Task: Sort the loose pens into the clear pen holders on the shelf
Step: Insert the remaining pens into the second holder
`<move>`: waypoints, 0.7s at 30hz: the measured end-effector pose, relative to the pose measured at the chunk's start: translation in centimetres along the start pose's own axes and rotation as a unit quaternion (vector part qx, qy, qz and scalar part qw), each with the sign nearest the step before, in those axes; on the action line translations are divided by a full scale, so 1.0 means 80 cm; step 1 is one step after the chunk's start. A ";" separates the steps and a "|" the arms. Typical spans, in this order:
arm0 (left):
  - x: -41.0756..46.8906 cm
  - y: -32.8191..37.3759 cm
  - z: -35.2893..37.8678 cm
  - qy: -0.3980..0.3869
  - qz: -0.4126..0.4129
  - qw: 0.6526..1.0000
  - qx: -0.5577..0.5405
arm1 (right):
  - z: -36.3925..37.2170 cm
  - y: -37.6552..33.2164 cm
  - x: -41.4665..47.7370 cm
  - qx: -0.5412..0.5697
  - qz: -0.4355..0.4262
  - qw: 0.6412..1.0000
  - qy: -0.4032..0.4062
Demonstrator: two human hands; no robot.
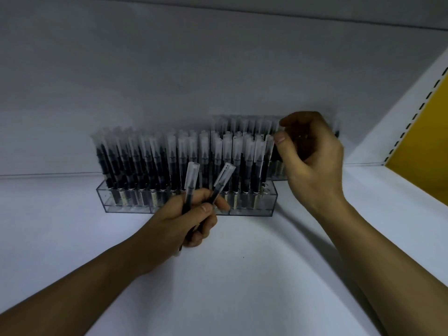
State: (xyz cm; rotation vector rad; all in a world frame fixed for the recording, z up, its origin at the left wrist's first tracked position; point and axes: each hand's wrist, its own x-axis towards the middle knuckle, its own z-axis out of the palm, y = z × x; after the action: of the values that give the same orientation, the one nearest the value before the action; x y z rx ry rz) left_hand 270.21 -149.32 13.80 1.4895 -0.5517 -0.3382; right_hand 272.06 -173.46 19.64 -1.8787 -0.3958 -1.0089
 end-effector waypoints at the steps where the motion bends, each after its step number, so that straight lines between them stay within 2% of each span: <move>1: 0.000 0.000 0.000 0.004 -0.001 1.000 0.007 | 0.000 -0.006 -0.002 0.006 -0.018 1.000 -0.009; 4: 0.000 0.000 -0.001 0.003 0.002 1.000 0.017 | 0.004 -0.019 -0.012 0.020 -0.052 0.993 -0.107; 7: -0.001 0.000 -0.001 -0.005 0.008 1.000 0.016 | 0.012 -0.021 -0.024 0.042 -0.017 0.975 -0.218; 10: -0.002 -0.001 -0.001 -0.012 0.005 1.000 0.019 | 0.019 -0.020 -0.032 0.076 0.024 0.962 -0.261; 14: -0.002 0.002 0.002 -0.004 0.015 1.000 0.020 | 0.023 -0.024 -0.033 0.162 0.068 0.955 -0.238; 21: -0.001 0.004 0.002 0.003 0.001 0.999 0.035 | 0.010 -0.028 -0.010 0.248 0.113 0.956 -0.104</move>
State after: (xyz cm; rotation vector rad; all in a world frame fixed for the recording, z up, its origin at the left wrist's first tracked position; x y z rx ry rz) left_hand 270.05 -149.40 14.08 1.5566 -0.5651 -0.3145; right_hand 270.55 -171.53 20.12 -1.5295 -0.4933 -0.4975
